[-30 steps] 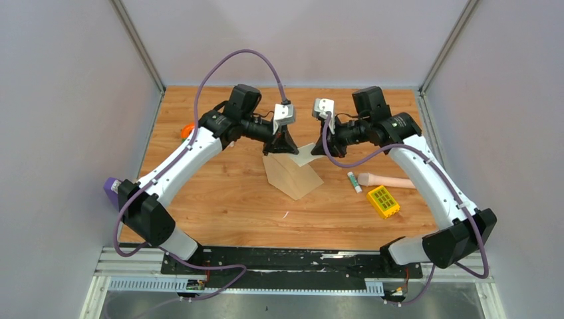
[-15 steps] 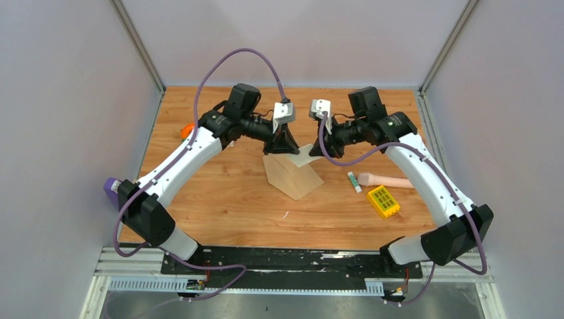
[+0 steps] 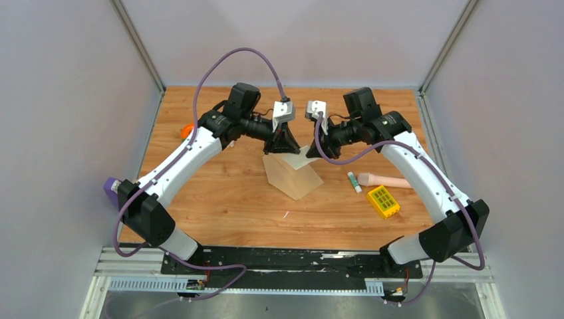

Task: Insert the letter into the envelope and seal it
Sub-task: Fold the letter.

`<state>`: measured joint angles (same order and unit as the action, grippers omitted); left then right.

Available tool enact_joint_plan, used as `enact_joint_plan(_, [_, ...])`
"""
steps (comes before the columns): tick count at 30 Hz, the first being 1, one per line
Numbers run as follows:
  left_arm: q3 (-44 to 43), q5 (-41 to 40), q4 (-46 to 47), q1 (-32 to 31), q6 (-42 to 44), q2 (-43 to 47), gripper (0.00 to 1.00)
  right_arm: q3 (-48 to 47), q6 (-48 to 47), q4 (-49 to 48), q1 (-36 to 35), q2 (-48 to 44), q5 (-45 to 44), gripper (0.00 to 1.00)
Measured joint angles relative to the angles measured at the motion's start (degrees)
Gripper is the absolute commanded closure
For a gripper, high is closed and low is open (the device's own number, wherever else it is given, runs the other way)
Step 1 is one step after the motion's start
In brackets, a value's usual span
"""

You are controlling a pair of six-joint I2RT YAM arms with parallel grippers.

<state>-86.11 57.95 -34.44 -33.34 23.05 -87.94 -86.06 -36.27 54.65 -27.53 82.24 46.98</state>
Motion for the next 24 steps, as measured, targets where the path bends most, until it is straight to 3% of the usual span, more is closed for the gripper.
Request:
enact_joint_plan(1, [0.0,0.0,0.0,0.0,-0.1,0.0,0.73,0.0,0.1,-0.1,0.0,0.1,0.0,1.00])
enact_joint_plan(2, [0.0,0.1,0.3,0.0,-0.2,0.0,0.92,0.0,0.1,-0.2,0.0,0.2,0.0,1.00])
enact_joint_plan(4, [0.0,0.4,0.6,0.0,-0.9,0.0,1.00,0.0,0.2,-0.2,-0.2,0.3,0.0,1.00])
enact_joint_plan(5, [0.0,0.4,0.8,0.0,-0.7,0.0,0.99,0.0,0.2,-0.2,-0.2,0.4,0.0,1.00])
enact_joint_plan(6, [0.0,0.5,0.9,0.0,-0.7,0.0,0.79,0.0,0.2,-0.2,-0.2,0.4,0.1,1.00])
enact_joint_plan(8, [0.0,0.4,1.1,0.0,-1.1,0.0,0.67,0.0,0.2,-0.6,-0.3,0.5,0.1,1.00])
enact_joint_plan(9, [0.0,0.6,1.6,0.0,-1.3,0.0,0.75,0.0,0.2,-0.7,-0.3,0.5,0.0,1.00])
enact_joint_plan(10, [0.0,0.8,2.0,0.0,-2.0,0.0,0.94,0.0,0.2,-0.8,-0.4,0.5,0.0,1.00])
enact_joint_plan(13, [0.1,1.2,3.4,0.0,-3.5,0.0,1.00,0.1,0.2,-1.4,-0.5,0.8,0.2,1.00])
enact_joint_plan(14, [0.2,1.4,3.7,0.0,-3.9,0.0,0.79,0.1,0.2,-1.6,-0.5,0.8,0.4,1.00])
enact_joint_plan(15, [0.3,1.5,4.3,0.2,-4.7,0.0,0.68,0.2,0.2,-1.9,-0.5,0.8,0.4,1.00])
enact_joint_plan(16, [0.6,1.6,4.9,0.3,-5.3,0.0,0.60,0.2,0.2,-2.0,-0.5,0.8,0.5,1.00])
enact_joint_plan(17, [0.7,1.9,5.6,0.3,-6.1,-0.1,0.61,0.3,0.2,-2.1,-0.5,0.8,0.5,1.00])
enact_joint_plan(20, [0.7,2.4,7.6,0.3,-8.2,-0.2,0.97,0.8,0.2,-2.3,-0.6,0.8,0.5,1.00])
enact_joint_plan(22, [0.8,2.9,9.0,0.3,-9.2,-0.3,1.00,0.9,0.2,-2.3,-0.7,0.8,0.5,1.00])
enact_joint_plan(23, [0.8,3.0,9.1,0.3,-9.6,-0.3,0.92,0.9,0.2,-2.3,-0.7,0.8,0.5,1.00])
enact_joint_plan(24, [0.9,3.2,9.5,0.3,-9.8,-0.3,0.64,0.9,0.2,-2.3,-0.7,0.8,0.6,1.00])
